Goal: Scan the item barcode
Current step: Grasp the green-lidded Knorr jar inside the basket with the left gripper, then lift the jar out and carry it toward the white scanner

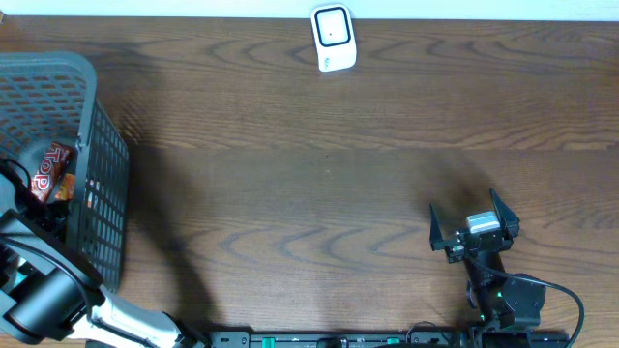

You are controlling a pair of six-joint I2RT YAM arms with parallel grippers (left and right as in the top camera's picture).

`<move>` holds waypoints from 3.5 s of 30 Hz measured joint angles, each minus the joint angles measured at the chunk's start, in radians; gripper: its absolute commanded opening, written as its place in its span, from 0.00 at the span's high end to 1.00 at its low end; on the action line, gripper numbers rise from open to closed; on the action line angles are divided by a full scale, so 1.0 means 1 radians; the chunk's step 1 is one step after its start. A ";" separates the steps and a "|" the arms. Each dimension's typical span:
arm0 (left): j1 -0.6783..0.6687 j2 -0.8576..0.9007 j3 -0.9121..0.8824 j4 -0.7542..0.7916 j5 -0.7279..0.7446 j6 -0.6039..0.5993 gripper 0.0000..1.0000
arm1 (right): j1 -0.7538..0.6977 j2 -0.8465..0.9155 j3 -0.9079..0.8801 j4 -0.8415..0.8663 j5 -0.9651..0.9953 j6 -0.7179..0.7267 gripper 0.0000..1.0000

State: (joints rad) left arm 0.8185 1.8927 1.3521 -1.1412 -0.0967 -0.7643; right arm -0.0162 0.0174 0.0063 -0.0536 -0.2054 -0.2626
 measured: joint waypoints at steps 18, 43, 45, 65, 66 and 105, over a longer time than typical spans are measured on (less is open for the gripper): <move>0.000 0.000 0.097 -0.121 0.046 0.029 0.35 | 0.000 0.000 0.000 0.000 0.000 0.000 0.01; -0.209 -0.739 0.470 -0.195 0.647 0.027 0.34 | 0.000 0.000 0.000 0.000 0.000 0.000 0.01; -0.319 -0.767 0.470 -0.196 0.663 0.010 0.34 | 0.000 0.000 0.000 0.000 0.000 0.000 0.01; -1.286 -0.323 0.298 -0.121 0.171 -0.242 0.34 | 0.000 0.000 0.000 0.000 0.000 0.000 0.01; -1.302 -0.277 0.298 -0.110 0.163 -0.270 0.33 | 0.000 0.000 0.000 0.000 0.000 0.000 0.01; -1.462 0.195 0.292 0.087 0.142 -0.331 0.06 | 0.000 0.000 0.000 0.000 0.000 0.000 0.01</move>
State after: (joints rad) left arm -0.6437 2.0876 1.6444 -1.0546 0.0452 -1.0950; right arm -0.0162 0.0177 0.0063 -0.0536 -0.2050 -0.2626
